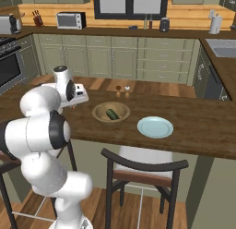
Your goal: Pick the chicken drumstick and cucumber from their plates and place them in the bowl. Then put the bowl in the fridge.
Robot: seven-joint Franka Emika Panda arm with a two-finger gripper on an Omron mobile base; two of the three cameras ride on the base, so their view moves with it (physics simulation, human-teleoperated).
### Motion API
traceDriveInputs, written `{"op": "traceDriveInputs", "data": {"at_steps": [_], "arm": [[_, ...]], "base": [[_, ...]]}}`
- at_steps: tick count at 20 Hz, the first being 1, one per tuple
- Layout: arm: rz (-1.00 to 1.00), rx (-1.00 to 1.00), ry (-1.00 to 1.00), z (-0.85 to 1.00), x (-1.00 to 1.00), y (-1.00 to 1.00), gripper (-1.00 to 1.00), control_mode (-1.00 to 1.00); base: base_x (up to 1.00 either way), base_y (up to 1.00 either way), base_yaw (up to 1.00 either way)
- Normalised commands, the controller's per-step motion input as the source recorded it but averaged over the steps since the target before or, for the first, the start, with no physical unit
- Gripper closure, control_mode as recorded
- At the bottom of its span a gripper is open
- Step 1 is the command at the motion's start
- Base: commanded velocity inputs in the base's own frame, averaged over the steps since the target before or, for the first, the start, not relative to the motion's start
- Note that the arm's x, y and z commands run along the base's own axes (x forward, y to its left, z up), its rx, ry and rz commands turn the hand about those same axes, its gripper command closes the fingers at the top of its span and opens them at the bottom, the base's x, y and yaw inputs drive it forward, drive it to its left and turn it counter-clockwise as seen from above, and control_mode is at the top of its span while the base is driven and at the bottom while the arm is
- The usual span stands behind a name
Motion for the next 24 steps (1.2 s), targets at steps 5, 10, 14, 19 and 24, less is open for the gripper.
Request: {"op": "traceDriveInputs", "data": {"at_steps": [5, 10, 14, 19, 24], "arm": [[-0.01, 0.06, 0.07, 0.18, 0.29, -1.00, 1.00, -1.00], [0.00, 0.01, 0.06, -0.16, 0.45, -0.80, 1.00, -1.00], [0.00, 0.00, 0.04, -0.41, 0.58, -0.35, 1.00, -1.00], [0.00, 0.00, 0.07, -0.51, 0.22, 0.00, 1.00, -1.00], [0.00, 0.01, 0.12, -0.35, 0.08, 0.00, 1.00, -1.00]], "base": [[0.00, 0.00, 0.00], [0.00, 0.00, 0.00], [0.00, 0.00, 0.00], [0.00, 0.00, 0.00], [0.00, 0.00, 0.00]]}}
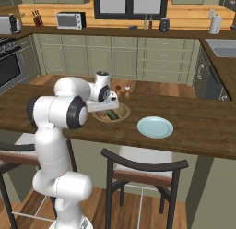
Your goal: Pick the chicken drumstick and cucumber from their plates and place them in the bowl. Then put the bowl in the fridge.
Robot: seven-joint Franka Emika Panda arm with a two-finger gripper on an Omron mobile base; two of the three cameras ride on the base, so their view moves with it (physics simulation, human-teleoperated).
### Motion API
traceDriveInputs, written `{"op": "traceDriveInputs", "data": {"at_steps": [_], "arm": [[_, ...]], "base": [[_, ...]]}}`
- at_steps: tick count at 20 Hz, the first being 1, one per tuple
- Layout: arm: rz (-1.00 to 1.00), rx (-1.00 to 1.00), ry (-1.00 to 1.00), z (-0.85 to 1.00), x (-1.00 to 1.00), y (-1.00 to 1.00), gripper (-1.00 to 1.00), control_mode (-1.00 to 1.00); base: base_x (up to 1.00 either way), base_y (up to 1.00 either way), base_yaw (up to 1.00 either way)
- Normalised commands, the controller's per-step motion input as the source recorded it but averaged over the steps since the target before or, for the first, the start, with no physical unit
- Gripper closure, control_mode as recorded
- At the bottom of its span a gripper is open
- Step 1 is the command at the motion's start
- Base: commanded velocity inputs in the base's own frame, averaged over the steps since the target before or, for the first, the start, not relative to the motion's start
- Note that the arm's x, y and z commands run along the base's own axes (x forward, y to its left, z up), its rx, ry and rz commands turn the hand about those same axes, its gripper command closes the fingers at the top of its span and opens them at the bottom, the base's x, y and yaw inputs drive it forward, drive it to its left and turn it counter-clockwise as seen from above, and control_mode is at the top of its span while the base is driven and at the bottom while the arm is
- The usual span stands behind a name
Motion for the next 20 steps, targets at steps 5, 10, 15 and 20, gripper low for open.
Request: {"op": "traceDriveInputs", "data": {"at_steps": [5, 10, 15, 20], "arm": [[0.00, 0.00, 0.10, -0.26, 0.04, -0.04, 1.00, -1.00], [0.00, 0.00, 0.05, -0.05, 0.05, -0.07, -1.00, -1.00], [0.00, 0.00, 0.00, 0.00, 0.00, -0.10, -1.00, -1.00], [0.01, 0.00, 0.00, 0.38, -0.07, -0.04, -1.00, -1.00]], "base": [[0.00, 0.00, 0.00], [0.00, 0.00, 0.00], [0.00, 0.00, 0.00], [0.00, 0.00, 0.00]]}}
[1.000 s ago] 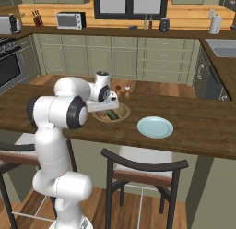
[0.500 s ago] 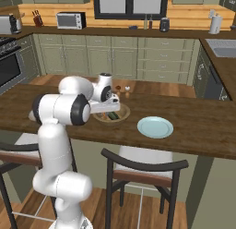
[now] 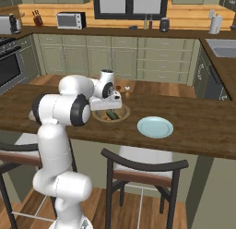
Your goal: Pick the chicken drumstick and cucumber from their plates and place them in the bowl. Then put the bowl in the fridge.
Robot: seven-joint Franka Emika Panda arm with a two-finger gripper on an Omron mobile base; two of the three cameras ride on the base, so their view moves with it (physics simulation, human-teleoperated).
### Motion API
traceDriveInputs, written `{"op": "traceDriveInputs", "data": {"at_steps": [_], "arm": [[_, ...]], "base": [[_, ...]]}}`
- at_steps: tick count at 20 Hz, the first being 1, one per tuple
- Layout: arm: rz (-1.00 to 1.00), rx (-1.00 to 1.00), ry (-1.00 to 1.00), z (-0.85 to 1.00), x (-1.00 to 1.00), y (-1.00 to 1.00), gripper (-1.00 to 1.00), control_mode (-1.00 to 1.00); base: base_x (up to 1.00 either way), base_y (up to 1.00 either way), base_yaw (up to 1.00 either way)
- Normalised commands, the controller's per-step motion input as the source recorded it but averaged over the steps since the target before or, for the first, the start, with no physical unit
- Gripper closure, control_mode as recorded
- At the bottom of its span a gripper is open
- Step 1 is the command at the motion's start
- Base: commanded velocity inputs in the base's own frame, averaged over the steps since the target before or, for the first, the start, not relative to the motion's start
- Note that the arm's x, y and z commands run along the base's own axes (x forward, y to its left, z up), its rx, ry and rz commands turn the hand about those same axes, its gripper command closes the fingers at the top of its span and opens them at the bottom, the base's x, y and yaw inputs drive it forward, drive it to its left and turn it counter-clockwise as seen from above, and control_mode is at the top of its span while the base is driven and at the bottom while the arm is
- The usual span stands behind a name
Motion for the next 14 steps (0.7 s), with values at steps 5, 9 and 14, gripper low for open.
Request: {"op": "traceDriveInputs", "data": {"at_steps": [5, 9, 14], "arm": [[0.07, -0.03, -0.01, 0.23, -0.50, 0.54, -1.00, -1.00], [0.03, -0.08, 0.00, -0.02, -0.26, 0.63, -1.00, -1.00], [0.00, -0.05, 0.00, -0.10, 0.23, 0.10, -1.00, -1.00]], "base": [[0.00, 0.00, 0.00], [0.00, 0.00, 0.00], [0.00, 0.00, 0.00]]}}
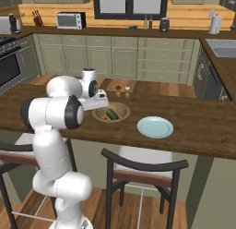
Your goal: Pick the chicken drumstick and cucumber from their plates and place them in the bowl. Then put the bowl in the fridge.
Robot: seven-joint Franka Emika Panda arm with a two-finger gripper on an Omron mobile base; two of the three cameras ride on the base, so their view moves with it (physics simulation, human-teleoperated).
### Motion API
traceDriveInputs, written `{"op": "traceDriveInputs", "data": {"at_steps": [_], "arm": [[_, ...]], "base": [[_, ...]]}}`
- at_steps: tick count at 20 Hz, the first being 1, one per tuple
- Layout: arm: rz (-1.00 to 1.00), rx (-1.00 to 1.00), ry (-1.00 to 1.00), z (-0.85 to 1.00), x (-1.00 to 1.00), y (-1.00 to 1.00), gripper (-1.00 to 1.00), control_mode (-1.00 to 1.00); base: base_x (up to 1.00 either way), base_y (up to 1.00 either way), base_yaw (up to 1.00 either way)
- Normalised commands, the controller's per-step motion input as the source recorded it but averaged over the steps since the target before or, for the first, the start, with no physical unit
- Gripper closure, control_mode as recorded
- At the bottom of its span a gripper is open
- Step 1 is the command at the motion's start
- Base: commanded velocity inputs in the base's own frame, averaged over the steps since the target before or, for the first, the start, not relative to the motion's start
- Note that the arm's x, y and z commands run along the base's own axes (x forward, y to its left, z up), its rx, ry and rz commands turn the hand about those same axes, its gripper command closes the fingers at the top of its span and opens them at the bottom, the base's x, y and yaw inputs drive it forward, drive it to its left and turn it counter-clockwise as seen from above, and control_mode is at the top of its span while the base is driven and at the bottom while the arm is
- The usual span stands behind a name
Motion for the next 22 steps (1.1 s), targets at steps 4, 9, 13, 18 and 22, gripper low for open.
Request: {"op": "traceDriveInputs", "data": {"at_steps": [4, 9, 13, 18, 22], "arm": [[0.00, 0.00, 0.05, -0.25, 0.26, 0.01, -1.00, -1.00], [0.00, 0.00, 0.02, -0.44, 0.36, 0.00, -1.00, -1.00], [0.00, -0.03, 0.00, -0.34, 0.29, -0.08, -1.00, -1.00], [0.00, -0.08, 0.00, -0.30, 0.10, -0.14, -1.00, -1.00], [0.00, -0.04, 0.00, -0.32, 0.00, -0.02, -1.00, -1.00]], "base": [[0.00, 0.00, 0.00], [0.00, 0.00, 0.00], [0.00, 0.00, 0.00], [0.00, 0.00, 0.00], [0.00, 0.00, 0.00]]}}
